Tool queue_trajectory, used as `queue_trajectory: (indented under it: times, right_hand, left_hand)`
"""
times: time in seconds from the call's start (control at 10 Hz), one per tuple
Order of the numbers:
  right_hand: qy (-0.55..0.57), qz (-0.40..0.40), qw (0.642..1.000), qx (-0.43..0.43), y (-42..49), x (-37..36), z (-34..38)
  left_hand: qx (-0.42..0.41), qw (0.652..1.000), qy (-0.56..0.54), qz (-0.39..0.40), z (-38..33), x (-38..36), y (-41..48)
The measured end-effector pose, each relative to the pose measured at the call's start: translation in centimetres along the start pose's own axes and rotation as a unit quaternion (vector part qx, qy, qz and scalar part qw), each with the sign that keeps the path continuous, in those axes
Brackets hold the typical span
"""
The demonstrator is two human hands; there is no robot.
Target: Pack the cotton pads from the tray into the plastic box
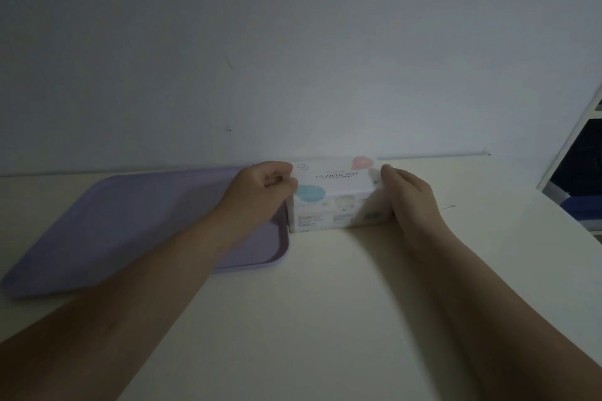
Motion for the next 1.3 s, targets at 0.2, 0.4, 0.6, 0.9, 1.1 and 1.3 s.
queue_trajectory:
  times: [0.2, 0.4, 0.6, 0.9, 1.1, 1.3]
  right_hand:
    - [-0.065, -0.036, 0.997, 0.038, -0.8, -1.1, 0.5]
    - [-0.058, -0.059, 0.995, 0.064, -1.0, -1.5, -0.1]
    - [-0.038, -0.045, 0.998, 0.027, -0.6, -1.0, -0.2]
    - [-0.115, -0.044, 0.991, 0.052, 0.1, -1.0, -0.7]
    - [-0.092, -0.123, 0.967, 0.203, -3.4, -1.3, 4.3]
    - [0.194, -0.119, 0.917, 0.327, -8.2, 0.9, 15.6]
  left_hand:
    - [-0.041, 0.996, 0.081, 0.007, 0.3, -1.0, -1.6]
    - [-0.038, 0.994, 0.098, 0.019, 0.7, -1.7, -2.0]
    - [-0.04, 0.992, 0.116, 0.023, 1.1, -1.7, -0.7]
    - [-0.025, 0.99, 0.137, 0.013, 1.2, -1.3, -1.0]
    - [-0.039, 0.981, 0.188, -0.01, 0.7, 1.5, -3.5]
    - [-0.076, 0.972, 0.219, -0.026, 0.5, 3.4, -3.8]
Point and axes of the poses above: each hand's wrist, its own y-axis towards the middle knuckle, its own x-axis out of the back of the hand, z = x × y, the point moved 1 cm from there along y, towards the middle knuckle, and after that the axes turned 5 degrees about y, right-handed, at the moved point
